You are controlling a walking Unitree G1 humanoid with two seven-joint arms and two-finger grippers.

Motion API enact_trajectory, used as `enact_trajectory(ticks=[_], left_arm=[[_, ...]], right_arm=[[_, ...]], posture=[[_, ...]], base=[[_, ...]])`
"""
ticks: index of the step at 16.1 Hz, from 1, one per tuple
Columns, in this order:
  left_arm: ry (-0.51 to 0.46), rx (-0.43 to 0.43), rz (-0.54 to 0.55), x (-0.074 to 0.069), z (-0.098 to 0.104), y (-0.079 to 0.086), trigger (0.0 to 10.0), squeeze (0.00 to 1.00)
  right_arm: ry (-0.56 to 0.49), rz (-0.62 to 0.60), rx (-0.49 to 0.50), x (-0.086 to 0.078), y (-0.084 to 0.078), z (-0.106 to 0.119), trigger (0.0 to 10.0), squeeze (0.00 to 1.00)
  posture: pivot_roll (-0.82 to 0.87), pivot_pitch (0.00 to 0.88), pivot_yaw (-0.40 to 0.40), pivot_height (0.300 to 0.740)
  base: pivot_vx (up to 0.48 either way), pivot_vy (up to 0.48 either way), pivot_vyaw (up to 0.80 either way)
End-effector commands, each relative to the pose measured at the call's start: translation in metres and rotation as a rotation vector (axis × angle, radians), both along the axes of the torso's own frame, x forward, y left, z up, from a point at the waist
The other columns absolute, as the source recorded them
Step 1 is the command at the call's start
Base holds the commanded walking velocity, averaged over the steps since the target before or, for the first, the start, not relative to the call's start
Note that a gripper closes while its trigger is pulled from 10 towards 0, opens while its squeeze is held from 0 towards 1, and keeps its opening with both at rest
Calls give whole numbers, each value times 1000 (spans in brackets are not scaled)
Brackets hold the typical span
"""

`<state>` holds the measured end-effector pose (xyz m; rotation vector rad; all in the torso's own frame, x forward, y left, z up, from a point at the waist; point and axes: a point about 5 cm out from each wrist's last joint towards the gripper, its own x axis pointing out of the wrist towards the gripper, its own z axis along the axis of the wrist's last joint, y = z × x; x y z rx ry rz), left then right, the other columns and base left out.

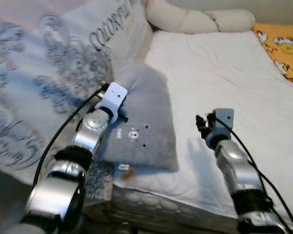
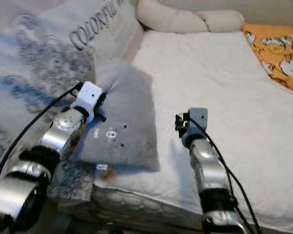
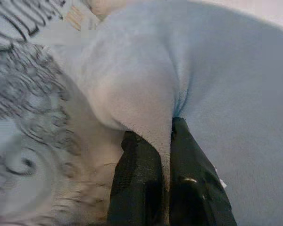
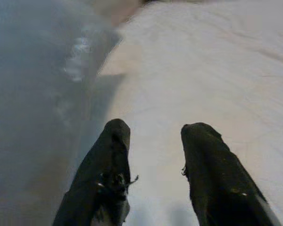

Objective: Clean up the room

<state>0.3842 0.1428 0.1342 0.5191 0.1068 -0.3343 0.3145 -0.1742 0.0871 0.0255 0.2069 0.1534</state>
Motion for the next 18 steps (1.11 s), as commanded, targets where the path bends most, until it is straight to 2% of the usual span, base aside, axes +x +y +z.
enact_trajectory(ticks=[1,2,5,7,9,10,11,15,18], left_arm=[[-87,71,-33,10,24,0,10000,0],[-111,148,-85,14,34,-3,10000,0],[-159,241,-188,18,50,-16,10000,0],[-177,302,-209,22,59,-23,10000,0],[-157,349,-172,26,62,-19,10000,0],[-144,393,-159,27,61,-15,10000,0],[-123,414,-148,27,59,-11,10000,0],[-61,461,-74,27,52,7,10000,0],[35,492,-10,24,38,24,10000,0]], right_arm=[[-64,84,-9,-1,2,12,10000,1000],[-88,155,-21,-6,2,17,10000,1000],[-98,201,-43,-12,-1,18,10000,1000],[-94,256,-35,-19,1,19,10000,1000],[-83,338,-42,-29,5,21,10000,1000],[-68,381,-58,-36,7,21,10000,55],[-58,419,-70,-43,7,21,10000,0],[-37,490,-63,-56,10,26,10000,0],[-33,600,-17,-72,15,33,10000,0]], posture=[[63,0,93,740],[53,0,101,740],[33,0,112,740],[9,0,125,740],[-22,0,137,740],[-45,0,142,740],[-57,0,144,740],[-87,0,148,740],[-104,0,147,740]], base=[[0,0,0],[0,0,0],[0,0,0],[0,0,0],[0,0,0],[0,0,0],[0,0,0],[0,0,0],[0,0,0]])
